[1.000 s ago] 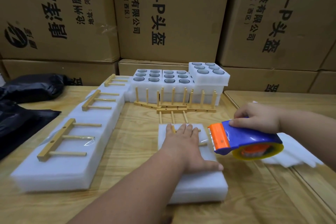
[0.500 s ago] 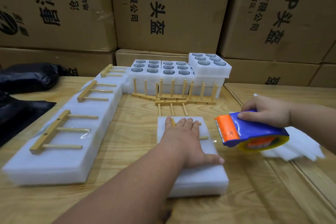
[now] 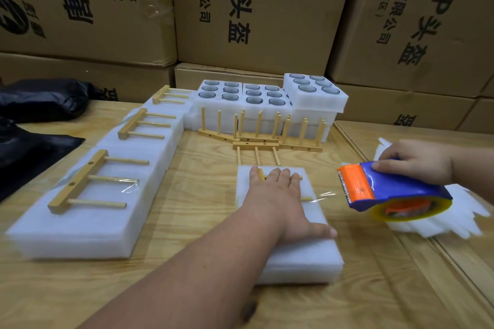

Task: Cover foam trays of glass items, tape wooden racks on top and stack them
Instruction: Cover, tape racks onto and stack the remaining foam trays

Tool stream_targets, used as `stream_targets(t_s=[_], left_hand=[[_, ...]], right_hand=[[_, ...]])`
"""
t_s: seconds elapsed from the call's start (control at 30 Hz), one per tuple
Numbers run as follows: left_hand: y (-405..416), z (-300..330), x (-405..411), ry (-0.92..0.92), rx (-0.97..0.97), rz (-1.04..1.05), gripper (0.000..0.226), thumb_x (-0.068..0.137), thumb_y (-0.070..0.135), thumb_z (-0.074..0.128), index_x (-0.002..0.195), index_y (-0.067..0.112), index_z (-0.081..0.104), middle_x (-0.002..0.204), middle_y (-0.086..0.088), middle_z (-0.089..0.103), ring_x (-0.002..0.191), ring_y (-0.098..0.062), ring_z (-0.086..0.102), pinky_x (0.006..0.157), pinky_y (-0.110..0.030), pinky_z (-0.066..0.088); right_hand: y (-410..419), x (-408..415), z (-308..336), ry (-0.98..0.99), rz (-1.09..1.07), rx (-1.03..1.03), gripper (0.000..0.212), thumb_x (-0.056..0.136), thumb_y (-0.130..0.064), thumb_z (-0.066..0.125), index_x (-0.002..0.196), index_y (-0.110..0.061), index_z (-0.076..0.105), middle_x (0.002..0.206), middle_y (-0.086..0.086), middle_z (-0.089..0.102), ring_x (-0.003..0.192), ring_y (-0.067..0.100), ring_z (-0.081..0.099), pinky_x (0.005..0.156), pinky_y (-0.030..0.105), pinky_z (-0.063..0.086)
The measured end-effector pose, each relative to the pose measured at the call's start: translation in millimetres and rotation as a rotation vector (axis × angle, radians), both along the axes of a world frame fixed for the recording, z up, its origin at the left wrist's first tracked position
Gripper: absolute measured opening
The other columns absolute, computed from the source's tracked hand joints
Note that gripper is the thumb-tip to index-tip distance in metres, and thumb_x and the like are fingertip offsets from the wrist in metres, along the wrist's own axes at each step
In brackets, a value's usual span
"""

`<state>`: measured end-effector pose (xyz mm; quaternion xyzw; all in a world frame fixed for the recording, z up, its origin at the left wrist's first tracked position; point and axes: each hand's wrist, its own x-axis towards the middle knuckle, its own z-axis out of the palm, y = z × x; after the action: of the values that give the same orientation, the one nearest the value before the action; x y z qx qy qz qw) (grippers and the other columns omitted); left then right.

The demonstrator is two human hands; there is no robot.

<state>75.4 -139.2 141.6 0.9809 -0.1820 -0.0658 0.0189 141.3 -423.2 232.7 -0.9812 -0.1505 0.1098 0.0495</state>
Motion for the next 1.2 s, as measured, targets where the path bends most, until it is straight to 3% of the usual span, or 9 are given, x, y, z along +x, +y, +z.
stream_targets(t_s=[0.13, 0.23, 0.33, 0.5, 0.8, 0.97, 1.1, 1.2], left_hand=[[0, 0, 0, -0.005, -0.012, -0.002, 0.129, 0.070, 0.099, 0.030, 0.162, 0.015, -0.004, 0.170, -0.006, -0.004, 0.157, -0.023, -0.008, 0.117, -0.066, -0.014], [-1, -2, 1, -0.010, -0.017, -0.001, 0.129, 0.070, 0.099, 0.031, 0.162, 0.015, -0.003, 0.170, -0.006, -0.003, 0.157, -0.023, -0.007, 0.117, -0.066, -0.014], [-1, -3, 2, -0.021, -0.012, -0.003, 0.129, 0.069, 0.099, 0.031, 0.162, 0.016, -0.002, 0.170, -0.006, -0.002, 0.157, -0.023, -0.005, 0.117, -0.066, -0.014], [-3, -4, 3, -0.019, 0.012, 0.006, 0.131, 0.068, 0.101, 0.028, 0.162, 0.016, -0.003, 0.171, -0.006, -0.003, 0.157, -0.023, -0.006, 0.116, -0.066, -0.014], [-4, -3, 4, -0.021, 0.018, 0.009, 0.131, 0.067, 0.101, 0.029, 0.162, 0.016, -0.002, 0.171, -0.005, -0.001, 0.157, -0.022, -0.004, 0.117, -0.067, -0.013], [-4, -1, 2, -0.025, 0.015, 0.015, 0.130, 0.068, 0.100, 0.030, 0.162, 0.016, 0.000, 0.170, -0.005, 0.001, 0.157, -0.023, -0.002, 0.117, -0.066, -0.011], [-6, 1, 2, -0.027, 0.032, 0.016, 0.130, 0.068, 0.100, 0.029, 0.162, 0.015, 0.001, 0.170, -0.006, 0.004, 0.157, -0.024, -0.001, 0.117, -0.067, -0.009], [-8, 2, 2, -0.039, 0.038, 0.017, 0.130, 0.066, 0.101, 0.028, 0.162, 0.015, 0.006, 0.169, -0.006, 0.011, 0.156, -0.024, 0.003, 0.117, -0.068, -0.007]], right_hand=[[-16, -2, -2, -0.020, 0.005, 0.027, 0.056, 0.083, -0.074, 0.041, 0.073, -0.026, 0.069, 0.068, -0.003, 0.066, 0.059, 0.011, 0.060, 0.065, 0.038, 0.049], [-19, -1, -3, -0.038, 0.013, 0.001, 0.065, 0.081, -0.078, 0.039, 0.077, -0.021, 0.071, 0.070, -0.002, 0.067, 0.065, 0.017, 0.064, 0.070, 0.046, 0.052], [-11, -2, -2, -0.036, -0.004, -0.016, 0.061, 0.077, -0.080, 0.038, 0.072, -0.027, 0.069, 0.066, -0.005, 0.065, 0.060, 0.010, 0.060, 0.065, 0.036, 0.049], [24, 1, -1, 0.026, -0.036, -0.314, 0.063, 0.091, -0.074, 0.041, 0.078, -0.019, 0.069, 0.079, 0.000, 0.068, 0.077, 0.019, 0.064, 0.077, 0.041, 0.051], [116, 5, 3, 0.013, -0.065, -0.624, 0.058, 0.082, -0.077, 0.047, 0.076, -0.020, 0.058, 0.079, -0.001, 0.060, 0.069, 0.017, 0.056, 0.059, 0.033, 0.039], [157, -1, 1, -0.067, -0.007, -0.793, 0.043, 0.087, -0.064, 0.047, 0.075, -0.023, 0.050, 0.084, -0.003, 0.058, 0.079, 0.023, 0.059, 0.058, 0.034, 0.038], [180, -7, 1, -0.140, 0.013, -0.883, 0.021, 0.091, -0.038, 0.044, 0.081, -0.024, 0.055, 0.084, -0.002, 0.057, 0.069, 0.019, 0.053, 0.054, 0.033, 0.034], [193, -7, -5, -0.130, -0.005, -0.888, 0.015, 0.088, -0.026, 0.046, 0.075, -0.022, 0.053, 0.083, -0.001, 0.056, 0.069, 0.022, 0.052, 0.065, 0.035, 0.043]])
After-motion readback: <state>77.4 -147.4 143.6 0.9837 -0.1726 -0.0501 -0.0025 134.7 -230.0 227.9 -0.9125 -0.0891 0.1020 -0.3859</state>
